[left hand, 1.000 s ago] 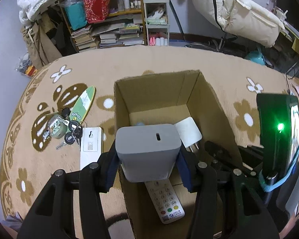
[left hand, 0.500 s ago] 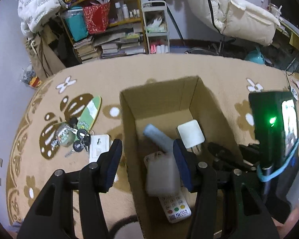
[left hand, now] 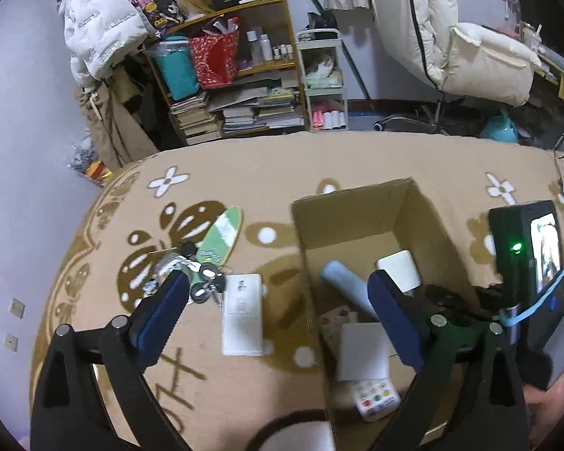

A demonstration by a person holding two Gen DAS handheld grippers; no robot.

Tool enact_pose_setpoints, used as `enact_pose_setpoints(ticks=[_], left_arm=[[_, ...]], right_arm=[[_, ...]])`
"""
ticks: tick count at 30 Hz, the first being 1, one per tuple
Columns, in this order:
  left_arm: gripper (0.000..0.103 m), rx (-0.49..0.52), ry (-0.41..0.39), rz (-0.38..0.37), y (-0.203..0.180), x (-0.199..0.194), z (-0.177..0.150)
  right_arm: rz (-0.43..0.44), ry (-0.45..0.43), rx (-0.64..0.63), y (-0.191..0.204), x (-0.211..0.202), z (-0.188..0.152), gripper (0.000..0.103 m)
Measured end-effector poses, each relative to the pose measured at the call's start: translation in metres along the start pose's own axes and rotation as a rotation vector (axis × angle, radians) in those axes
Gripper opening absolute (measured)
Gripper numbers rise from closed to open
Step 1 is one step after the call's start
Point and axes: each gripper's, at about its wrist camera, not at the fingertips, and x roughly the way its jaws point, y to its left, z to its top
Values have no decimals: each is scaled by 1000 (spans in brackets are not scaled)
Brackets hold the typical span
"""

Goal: Organize rigid objects
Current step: 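Move the left tool back to the items and grasp the white rectangular device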

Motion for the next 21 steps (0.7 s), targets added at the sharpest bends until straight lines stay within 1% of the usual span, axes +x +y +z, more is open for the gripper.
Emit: enact_pose_setpoints(ticks=[2,6,11,13,15,19,21], left_arm=[[100,-20,2,7,8,1,-1],[100,-55,14,2,29,4,-5],[100,-79,26,53,52,14,-15],[100,-104,43,59,64,23,-21],[100,-150,64,66,80,33,-28],[100,-210,105,44,103,55,-40],[100,-225,121,58,110,65,-43]], right_arm=[[-1,0,-1,0,0,0,10],[-1,0,0,0,-1,0,10],[-10,1,-10,0,-1,0,9],[-18,2,-16,1,-2,-1,9],[-25,2,-20,2,-2,-1,9],[-36,3,-20,1,-2,0,9],[-37,3,-21,3,-1,0,9]])
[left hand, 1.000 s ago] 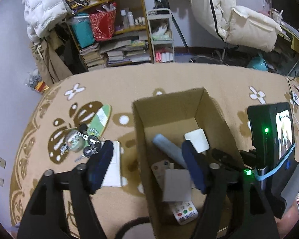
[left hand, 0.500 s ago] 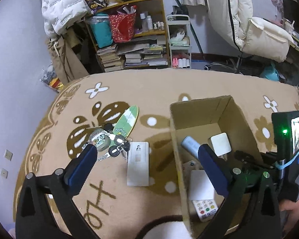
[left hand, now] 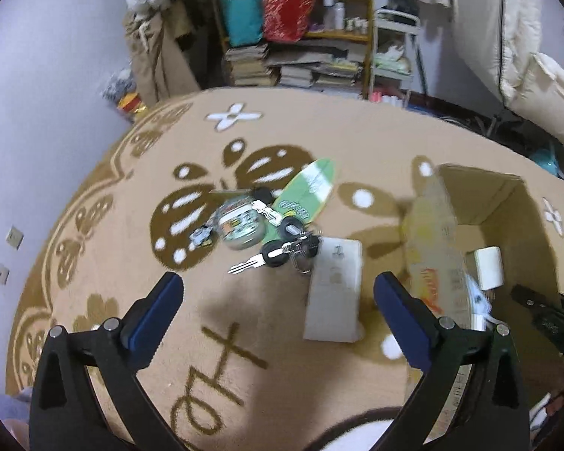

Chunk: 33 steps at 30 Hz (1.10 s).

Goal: Organize rigid objects
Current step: 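Move the left tool back to the items and grasp the white rectangular device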

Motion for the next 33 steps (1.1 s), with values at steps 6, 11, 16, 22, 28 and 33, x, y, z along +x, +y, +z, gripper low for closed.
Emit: enact_pose_setpoints(ticks=[6,11,16,22,28,33], left_arm=[[100,-24,37,-2,10,30,-4],[100,-20,64,-38,4,55,-9],[89,3,114,-69,-8,83,-17],[89,51,130,-94,-32,100,-24],[75,77,152,-76,-46,116,-29],[49,98,140,-76,-52,109,-32]], right_arm=[[-4,-3,-1,2,0,-1,8],[-5,-4,-2,2,0,-1,8],[-5,-3,-2,4,1,-1,8],[-6,-3,-3,4,1,-1,8],[-6,-3,-1,4,1,-1,8],[-4,-4,-1,6,1,-2,8]])
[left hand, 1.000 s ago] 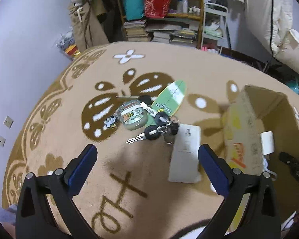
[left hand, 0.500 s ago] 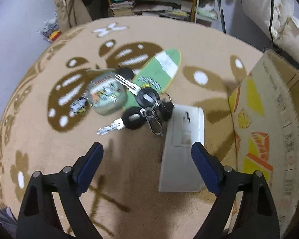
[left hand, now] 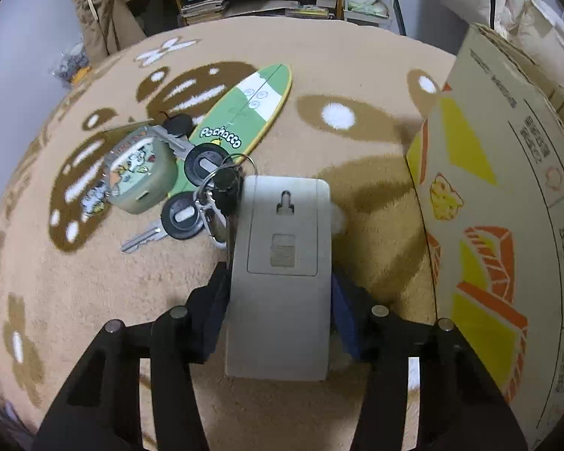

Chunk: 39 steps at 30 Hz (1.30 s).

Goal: Organize rigid objects
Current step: 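Move the left tool back to the items and grasp the white rectangular device, then carry the white rectangular device with the left tool over the box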

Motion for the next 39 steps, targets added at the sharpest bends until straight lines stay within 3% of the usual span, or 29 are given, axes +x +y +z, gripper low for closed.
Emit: enact_pose_setpoints(ticks=[6,18,29,34,39], left_arm=[[48,-53,-2,19,11,-18,-2],[48,-55,-161,-8,12,-116,16],[48,72,-327,-137,-45,-207,30],[48,163,-333,-197,-80,-218,26],[48,192,-284,-178,-98,-199,23]], right_arm=[[3,0,2,3,0,-2,8],[5,0,3,3,0,-2,8],[8,0,5,4,-1,-2,8],[9,0,6,3,-1,-2,8],[13,0,8,1,-3,-1,8]])
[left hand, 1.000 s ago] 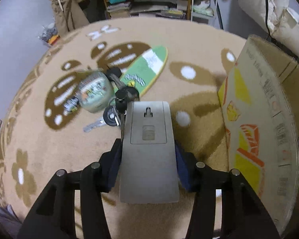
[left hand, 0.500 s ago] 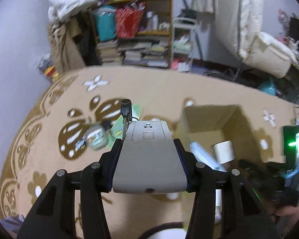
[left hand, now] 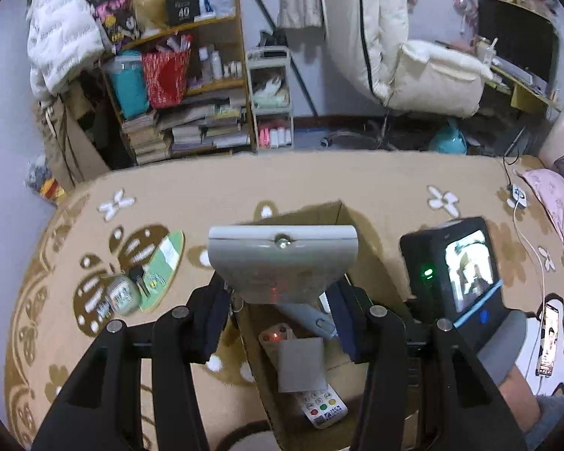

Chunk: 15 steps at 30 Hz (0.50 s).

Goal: Organize rigid objects
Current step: 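Carry the white rectangular device with the left tool over the box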

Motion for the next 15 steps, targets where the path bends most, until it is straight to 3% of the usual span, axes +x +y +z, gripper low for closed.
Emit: enact_pose_setpoints(ticks=[2,7,10,15], left_arm=[[48,-13,40,-8,1,12,-5],[49,8,49,-4,-7,21,-14],[49,-1,2,17,-8,10,-10],[49,-70,-62,-27,9,-25,8]], right_arm=[[0,1,0,0,0,0,8],[-1,0,-2,0,0,0,9],[5,-1,5,-2,0,0,9],[11,0,9,-6,1,1,8]])
